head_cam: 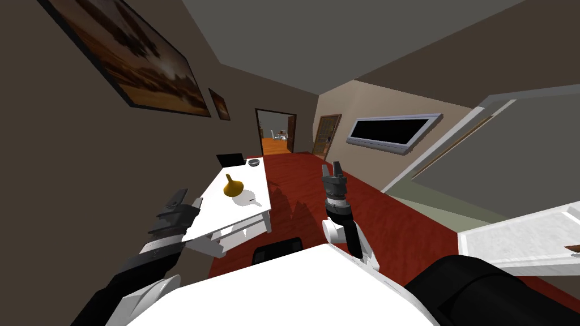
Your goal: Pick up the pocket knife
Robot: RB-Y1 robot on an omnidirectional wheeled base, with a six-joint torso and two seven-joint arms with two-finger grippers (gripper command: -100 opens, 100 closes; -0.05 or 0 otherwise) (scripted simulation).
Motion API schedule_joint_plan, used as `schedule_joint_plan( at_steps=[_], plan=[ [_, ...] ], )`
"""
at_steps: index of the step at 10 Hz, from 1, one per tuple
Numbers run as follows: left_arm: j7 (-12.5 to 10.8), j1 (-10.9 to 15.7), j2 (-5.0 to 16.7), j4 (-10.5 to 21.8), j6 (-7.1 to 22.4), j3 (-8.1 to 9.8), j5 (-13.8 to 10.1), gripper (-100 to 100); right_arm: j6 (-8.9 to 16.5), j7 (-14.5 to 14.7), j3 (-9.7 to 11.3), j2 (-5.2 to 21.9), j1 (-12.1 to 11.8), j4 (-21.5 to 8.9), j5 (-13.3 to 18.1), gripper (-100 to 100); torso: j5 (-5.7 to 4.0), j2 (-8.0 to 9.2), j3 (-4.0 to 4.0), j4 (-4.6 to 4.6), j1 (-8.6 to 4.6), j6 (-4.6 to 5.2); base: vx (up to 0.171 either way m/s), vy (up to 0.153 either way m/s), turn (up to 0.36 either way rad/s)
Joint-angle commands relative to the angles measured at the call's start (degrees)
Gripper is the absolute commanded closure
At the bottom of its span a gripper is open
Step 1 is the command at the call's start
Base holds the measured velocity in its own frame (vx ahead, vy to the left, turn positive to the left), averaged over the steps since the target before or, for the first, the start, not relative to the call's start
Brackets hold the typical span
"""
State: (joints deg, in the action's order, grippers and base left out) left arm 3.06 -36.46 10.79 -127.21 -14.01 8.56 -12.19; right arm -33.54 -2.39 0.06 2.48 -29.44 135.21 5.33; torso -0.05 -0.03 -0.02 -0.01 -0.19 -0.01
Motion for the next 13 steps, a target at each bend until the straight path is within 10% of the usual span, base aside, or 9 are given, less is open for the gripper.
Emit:
schedule_joint_plan(
  at_steps=[1, 13],
  plan=[
    [0.90, -0.02, 1.52, 2.28, 2.86, 1.44, -1.87, -100, 0.00, 0.00, 0.00, 0.00, 0.00, 0.00, 0.00, 0, 0.00, 0.00, 0.00, 0.00, 0.00, 0.00, 0.022, -0.067, -0.103],
    [5.28, -1.26, 7.14, 13.06, 19.92, 6.34, -9.97, -100, 0.00, 0.00, 0.00, 0.00, 0.00, 0.00, 0.00, 0, 0.00, -0.12, -0.06, -0.02, 0.02, 0.01, 0.033, -0.055, -0.074]
  ],
)
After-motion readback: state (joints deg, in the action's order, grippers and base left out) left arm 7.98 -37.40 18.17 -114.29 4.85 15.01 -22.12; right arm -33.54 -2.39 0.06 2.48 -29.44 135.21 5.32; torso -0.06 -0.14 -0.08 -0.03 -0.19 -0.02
